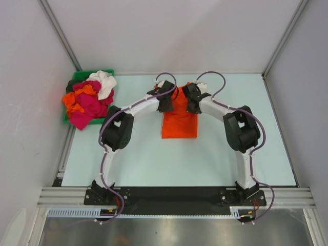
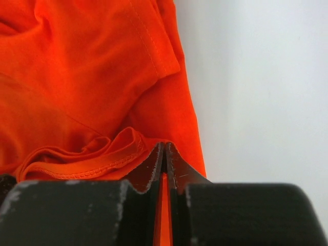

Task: Fold and stack the t-shirts
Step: Fold the folded rectangular tshirt in 1/3 of the way

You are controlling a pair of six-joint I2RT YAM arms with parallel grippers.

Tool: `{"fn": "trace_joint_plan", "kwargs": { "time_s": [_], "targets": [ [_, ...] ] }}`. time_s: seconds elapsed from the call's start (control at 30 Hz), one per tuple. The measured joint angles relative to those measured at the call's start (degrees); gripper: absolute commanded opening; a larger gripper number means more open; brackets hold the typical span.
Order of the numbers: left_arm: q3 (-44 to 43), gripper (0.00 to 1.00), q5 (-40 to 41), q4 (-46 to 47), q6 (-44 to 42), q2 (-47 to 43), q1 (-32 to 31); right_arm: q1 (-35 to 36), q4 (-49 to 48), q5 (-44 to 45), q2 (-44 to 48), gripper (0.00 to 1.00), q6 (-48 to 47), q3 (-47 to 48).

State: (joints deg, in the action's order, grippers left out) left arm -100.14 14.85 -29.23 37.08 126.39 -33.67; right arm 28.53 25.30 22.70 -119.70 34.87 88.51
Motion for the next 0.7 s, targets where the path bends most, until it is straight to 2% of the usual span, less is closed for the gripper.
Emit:
{"fn": "trace_joint_plan", "kwargs": {
  "time_s": [0.03, 0.1, 0.13, 0.23, 0.37, 0.4, 0.43, 0.5, 0.57, 0.6, 0.63, 0.67, 0.7],
  "targets": [
    [-0.35, 0.54, -0.02, -0.15, -0.07, 0.07, 0.20, -0.07, 0.00, 0.20, 0.00, 0.15, -0.04, 0.35],
    [-0.90, 0.66, 0.20, -0.59, -0.15, 0.07, 0.61, -0.17, 0.04, 0.57, 0.02, 0.24, -0.13, 0.72],
    [-1.22, 0.77, 0.46, -0.61, -0.07, 0.07, 0.83, -0.22, 0.07, 0.76, 0.02, 0.32, -0.20, 0.76],
    [-1.64, 0.88, 1.51, -0.74, -0.11, -0.13, 1.42, -0.26, 0.20, 1.07, 0.39, 0.44, -0.50, 0.76],
    [-1.66, 0.90, 2.08, -1.16, -0.09, -1.40, 1.75, 0.04, 0.52, 1.66, 2.71, 0.50, -0.92, 0.72],
    [-1.66, 0.89, 2.08, -1.31, -0.07, -1.97, 1.79, 0.24, 0.37, 1.84, 3.80, 0.49, -1.01, 0.48],
    [-1.66, 0.89, 2.08, -1.42, -0.04, -2.67, 1.77, 0.52, 0.37, 1.97, 5.11, 0.43, -1.05, 0.02],
    [-0.92, 0.84, 2.14, -1.14, 0.09, -4.66, 1.53, 1.51, 0.02, 2.12, 7.96, 0.27, -1.11, -1.18],
    [0.92, 0.71, 2.54, -0.83, 0.50, -7.39, 0.96, 2.84, -0.72, 1.97, 10.67, 0.00, -1.16, -3.08],
    [2.49, 0.64, 2.64, -0.17, 0.63, -9.03, 0.57, 3.91, -1.25, 1.79, 12.15, 0.00, -0.44, -4.46],
    [4.15, 0.46, 2.93, 0.31, 0.98, -10.62, -0.02, 4.70, -1.62, 1.57, 12.85, 0.00, -0.46, -5.27],
    [5.68, 0.36, 3.02, 0.66, 1.40, -12.04, -0.70, 5.55, -1.92, 1.33, 13.38, 0.00, -0.04, -6.16],
    [7.34, 0.16, 2.97, 1.25, 1.53, -13.27, -1.62, 6.60, -2.10, 1.18, 13.44, 0.00, 0.28, -6.95]
  ]
}}
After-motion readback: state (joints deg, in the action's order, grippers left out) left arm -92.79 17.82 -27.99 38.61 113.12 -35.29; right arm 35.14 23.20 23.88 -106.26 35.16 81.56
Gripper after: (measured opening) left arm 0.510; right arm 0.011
